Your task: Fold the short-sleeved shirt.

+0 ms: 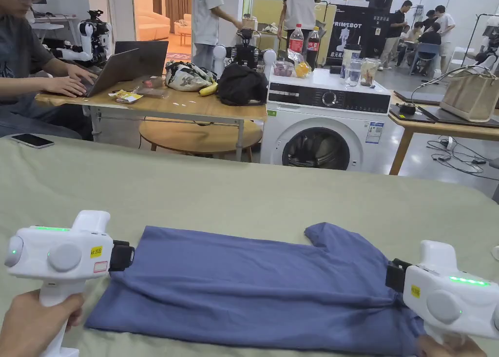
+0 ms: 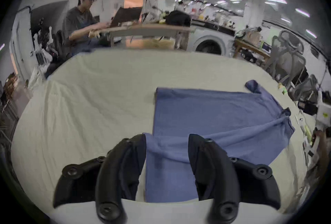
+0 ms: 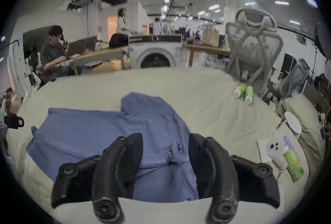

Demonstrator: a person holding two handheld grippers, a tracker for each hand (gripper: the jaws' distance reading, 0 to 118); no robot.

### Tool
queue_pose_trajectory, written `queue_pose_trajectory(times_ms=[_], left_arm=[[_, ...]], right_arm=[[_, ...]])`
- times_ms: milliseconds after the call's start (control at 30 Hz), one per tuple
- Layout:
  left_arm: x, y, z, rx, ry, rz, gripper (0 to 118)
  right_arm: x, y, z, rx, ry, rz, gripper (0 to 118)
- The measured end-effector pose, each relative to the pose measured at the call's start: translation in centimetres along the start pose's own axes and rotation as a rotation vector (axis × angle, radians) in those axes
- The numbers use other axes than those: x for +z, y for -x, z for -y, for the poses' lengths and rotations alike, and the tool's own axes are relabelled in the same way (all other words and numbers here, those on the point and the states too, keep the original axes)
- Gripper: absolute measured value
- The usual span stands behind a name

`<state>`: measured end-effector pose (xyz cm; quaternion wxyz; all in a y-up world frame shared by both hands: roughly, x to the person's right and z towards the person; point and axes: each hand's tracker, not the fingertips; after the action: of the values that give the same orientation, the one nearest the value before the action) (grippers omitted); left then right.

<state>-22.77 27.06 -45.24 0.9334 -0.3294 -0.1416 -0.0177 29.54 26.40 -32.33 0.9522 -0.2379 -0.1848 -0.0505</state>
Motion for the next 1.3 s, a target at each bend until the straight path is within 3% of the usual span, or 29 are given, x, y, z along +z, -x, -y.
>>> queue_pose_trajectory(times_ms=[67, 100, 133, 167, 200, 233, 467, 767, 800, 833, 900, 933, 1100, 1167, 1267, 1300], left_arm=[[0.8, -0.5, 0.9, -0.021, -0.066, -0.027, 46], [1.9, -0.9, 1.6, -0.014, -0.119, -0.032, 45], [2.7, -1.3, 2.2, -0.011, -0.153, -0.031, 37], [3.6, -1.7, 2.9, -0.001, -0.194, -0.036, 20], [4.4, -2.1, 3.5, 0.006, -0.214, -0.046, 0], [4.9, -2.4, 4.0, -0.005, -0.210, -0.045, 0], [7.1, -3.4, 6.5, -0.016, -0.197, -0.066, 0], [0.9, 2.2, 3.8, 0.054, 0.200, -0.023, 0], [0.0, 2.9, 3.4, 0.079, 0.249, -0.034, 4], [-0.7, 3.5, 3.3, 0.105, 0.264, -0.031, 16], [-2.4, 4.3, 3.0, 0.159, 0.323, 0.005, 60], [-3.4, 4.5, 3.0, 0.166, 0.360, 0.005, 67], [-6.9, 4.1, 5.0, 0.147, 0.553, -0.030, 66], [-6.0, 3.1, 5.2, 0.112, 0.478, -0.057, 64], [-5.1, 1.1, 5.6, 0.027, 0.467, -0.102, 39], [-5.0, 0.6, 5.8, -0.002, 0.455, -0.089, 23]], right_arm=[[2.2, 0.7, 0.6, -0.024, -0.069, -0.006, 50], [3.2, 1.2, 1.0, -0.019, -0.096, -0.003, 37], [4.1, 1.8, 1.3, -0.007, -0.116, 0.003, 20], [4.8, 2.2, 1.7, 0.017, -0.129, -0.003, 7], [5.5, 2.7, 2.2, 0.035, -0.138, -0.004, 2], [6.1, 3.2, 2.7, 0.048, -0.145, 0.003, 0], [8.8, 3.9, 5.3, 0.038, -0.179, -0.041, 0], [8.9, 3.4, 5.5, 0.059, -0.131, -0.052, 0], [8.9, 3.4, 5.6, 0.067, -0.127, -0.048, 0], [9.0, 3.4, 5.6, 0.074, -0.125, -0.043, 0], [9.0, 3.1, 5.8, 0.080, -0.119, -0.037, 0], [8.9, 3.0, 5.9, 0.079, -0.113, -0.037, 0], [9.1, 2.4, 6.6, 0.091, -0.082, -0.020, 0], [9.1, 1.8, 6.7, 0.100, -0.072, -0.012, 0], [8.7, 0.8, 6.9, 0.102, -0.051, 0.004, 0], [8.5, 0.4, 6.8, 0.098, -0.040, 0.008, 0]])
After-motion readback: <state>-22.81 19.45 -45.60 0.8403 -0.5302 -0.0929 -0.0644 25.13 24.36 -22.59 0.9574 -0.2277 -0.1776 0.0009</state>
